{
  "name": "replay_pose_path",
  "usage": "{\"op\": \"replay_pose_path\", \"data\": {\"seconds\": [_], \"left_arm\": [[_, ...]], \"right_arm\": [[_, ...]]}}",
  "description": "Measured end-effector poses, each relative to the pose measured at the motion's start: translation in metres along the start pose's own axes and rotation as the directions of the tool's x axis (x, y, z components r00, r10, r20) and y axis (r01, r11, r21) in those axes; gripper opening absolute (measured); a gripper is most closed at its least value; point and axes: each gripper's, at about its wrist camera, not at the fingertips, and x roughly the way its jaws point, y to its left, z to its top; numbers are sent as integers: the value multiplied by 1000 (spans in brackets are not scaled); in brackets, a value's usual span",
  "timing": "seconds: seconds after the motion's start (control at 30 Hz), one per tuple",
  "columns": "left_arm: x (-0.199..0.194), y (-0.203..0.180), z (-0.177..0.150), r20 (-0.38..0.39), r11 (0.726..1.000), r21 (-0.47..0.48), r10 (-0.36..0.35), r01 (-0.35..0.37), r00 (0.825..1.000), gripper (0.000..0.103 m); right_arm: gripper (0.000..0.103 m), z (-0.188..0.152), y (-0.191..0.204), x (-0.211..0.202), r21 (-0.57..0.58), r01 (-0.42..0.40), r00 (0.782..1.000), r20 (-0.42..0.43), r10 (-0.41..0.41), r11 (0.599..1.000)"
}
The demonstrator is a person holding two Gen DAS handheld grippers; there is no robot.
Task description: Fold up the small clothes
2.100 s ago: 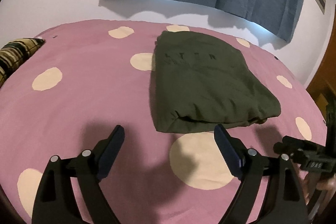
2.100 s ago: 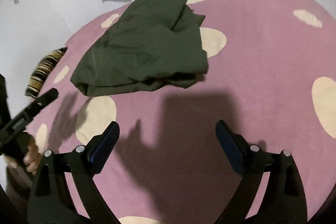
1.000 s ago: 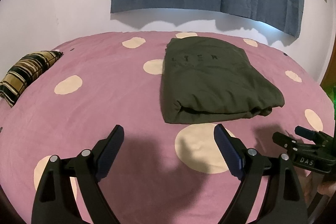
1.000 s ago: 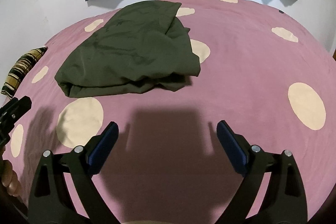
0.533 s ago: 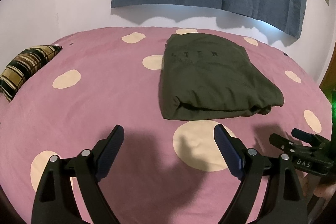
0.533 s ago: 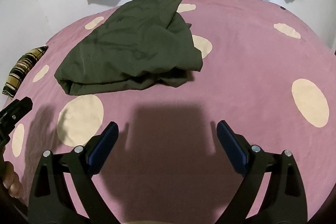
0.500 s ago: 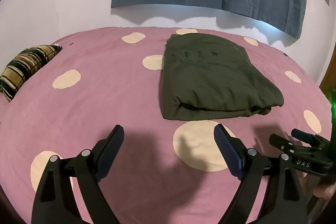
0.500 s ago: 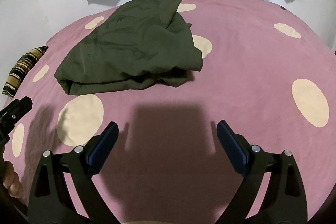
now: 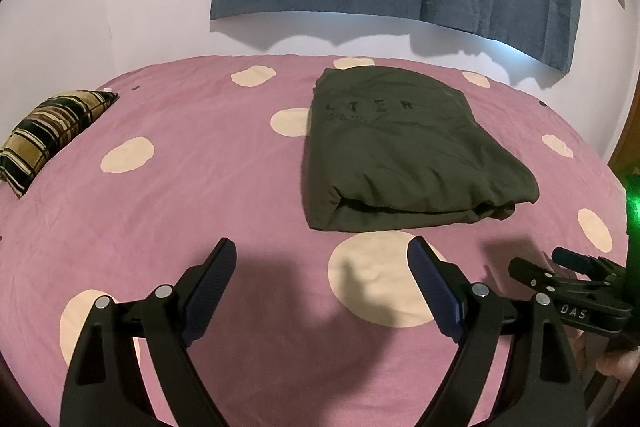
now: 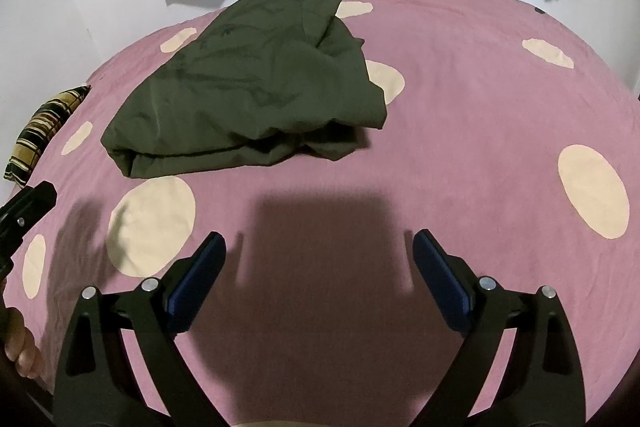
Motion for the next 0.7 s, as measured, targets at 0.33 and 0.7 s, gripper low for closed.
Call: {"op": "replay_pose_path", "data": {"seconds": [0.33,0.7], "left_arm": [[0,-4,-1,-3,1000,12,1,-1,1000,86],[1,-4,-1,-5,1000,1,-5,5,1000,86]], "right_arm": [[94,0,-2,4,3,-6,1000,-16,6,1000],[94,0,-3,5,9,-9,1000,-25,9,1000]]}}
